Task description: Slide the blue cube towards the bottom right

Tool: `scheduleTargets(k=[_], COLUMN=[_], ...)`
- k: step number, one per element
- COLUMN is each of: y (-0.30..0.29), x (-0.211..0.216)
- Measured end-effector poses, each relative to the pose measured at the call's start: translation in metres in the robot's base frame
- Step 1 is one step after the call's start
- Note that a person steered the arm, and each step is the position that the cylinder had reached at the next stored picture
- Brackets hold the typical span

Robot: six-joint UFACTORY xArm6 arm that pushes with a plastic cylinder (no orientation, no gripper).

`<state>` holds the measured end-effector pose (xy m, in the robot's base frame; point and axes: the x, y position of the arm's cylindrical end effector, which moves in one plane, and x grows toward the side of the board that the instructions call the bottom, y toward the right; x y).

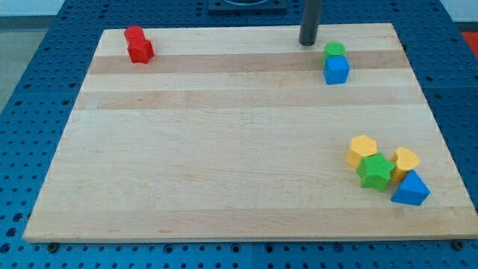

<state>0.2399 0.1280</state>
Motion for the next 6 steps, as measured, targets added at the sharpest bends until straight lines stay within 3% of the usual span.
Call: scheduleTargets(k=[1,6], y=[0.012,0.011], x=[0.008,0.13])
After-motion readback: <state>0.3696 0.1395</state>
